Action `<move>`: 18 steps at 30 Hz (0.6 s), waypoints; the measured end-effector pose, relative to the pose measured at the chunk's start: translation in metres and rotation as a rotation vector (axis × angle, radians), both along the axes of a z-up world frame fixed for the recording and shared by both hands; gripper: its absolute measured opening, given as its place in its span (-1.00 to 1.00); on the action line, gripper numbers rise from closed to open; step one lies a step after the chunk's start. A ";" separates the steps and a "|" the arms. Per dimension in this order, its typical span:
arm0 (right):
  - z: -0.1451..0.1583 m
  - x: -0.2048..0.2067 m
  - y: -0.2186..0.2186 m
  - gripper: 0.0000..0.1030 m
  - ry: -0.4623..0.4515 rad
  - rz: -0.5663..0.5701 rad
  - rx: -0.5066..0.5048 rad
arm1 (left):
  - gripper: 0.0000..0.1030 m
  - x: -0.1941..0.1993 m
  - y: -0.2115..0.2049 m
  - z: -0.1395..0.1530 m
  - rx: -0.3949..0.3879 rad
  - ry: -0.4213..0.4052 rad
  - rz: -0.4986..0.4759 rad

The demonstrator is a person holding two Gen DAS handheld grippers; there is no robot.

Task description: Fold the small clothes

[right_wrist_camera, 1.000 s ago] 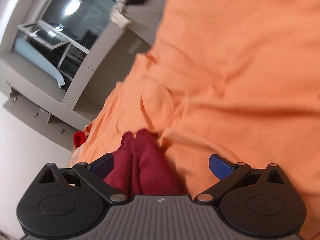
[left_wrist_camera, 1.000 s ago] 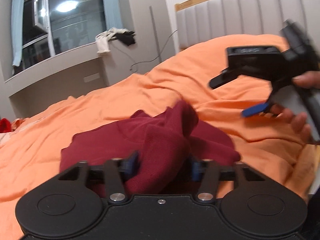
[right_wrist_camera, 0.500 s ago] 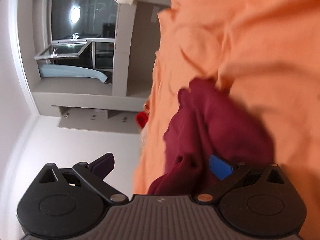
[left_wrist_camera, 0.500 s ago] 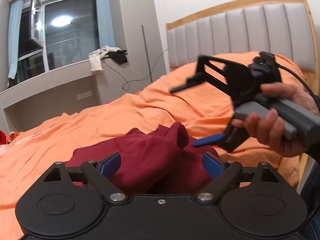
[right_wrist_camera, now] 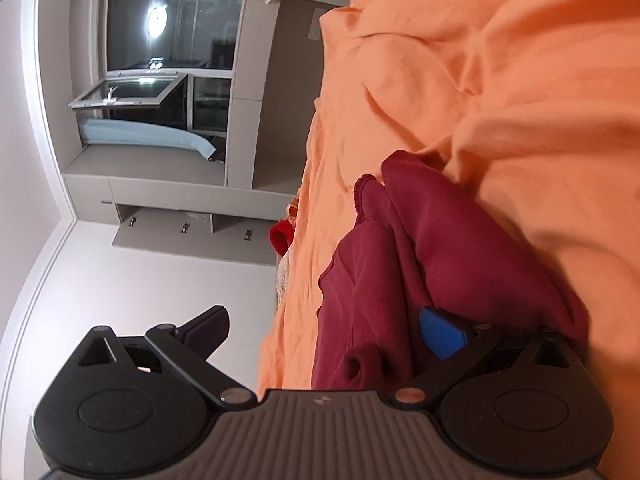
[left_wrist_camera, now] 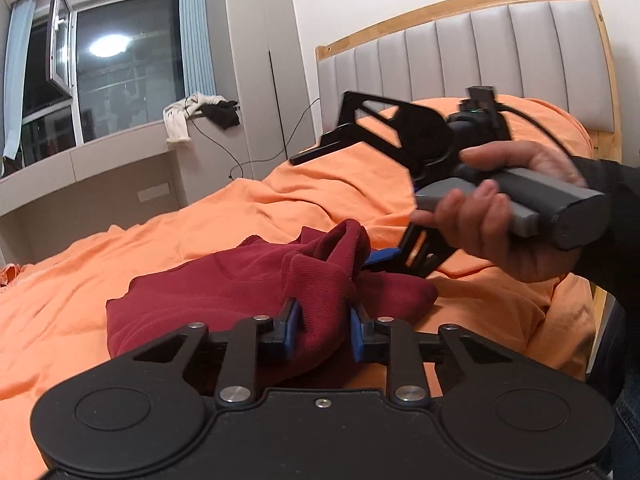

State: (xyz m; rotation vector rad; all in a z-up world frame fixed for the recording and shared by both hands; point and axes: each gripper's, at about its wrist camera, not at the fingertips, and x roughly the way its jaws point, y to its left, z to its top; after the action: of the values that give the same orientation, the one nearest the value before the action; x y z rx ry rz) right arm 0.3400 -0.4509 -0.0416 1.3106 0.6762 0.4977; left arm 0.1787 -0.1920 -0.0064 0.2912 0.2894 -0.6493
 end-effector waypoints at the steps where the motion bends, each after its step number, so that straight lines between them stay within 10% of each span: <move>1: 0.002 0.002 0.003 1.00 -0.014 0.000 -0.016 | -0.46 0.000 0.001 -0.001 -0.001 -0.002 -0.001; 6: 0.009 0.005 0.008 0.53 -0.034 -0.019 -0.115 | -0.47 0.000 0.004 -0.003 -0.011 -0.005 -0.006; 11: 0.008 0.008 0.007 -0.61 0.027 -0.055 -0.217 | -0.52 0.001 0.007 -0.004 -0.037 -0.016 -0.004; 18: 0.029 0.000 0.015 -0.86 -0.059 -0.076 -0.316 | -0.61 0.004 0.007 -0.001 -0.064 -0.033 -0.002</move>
State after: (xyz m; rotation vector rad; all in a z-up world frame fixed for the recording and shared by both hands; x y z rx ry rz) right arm 0.3398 -0.4363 -0.0127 1.0166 0.6256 0.3497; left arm 0.1825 -0.1852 -0.0077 0.2405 0.2361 -0.6539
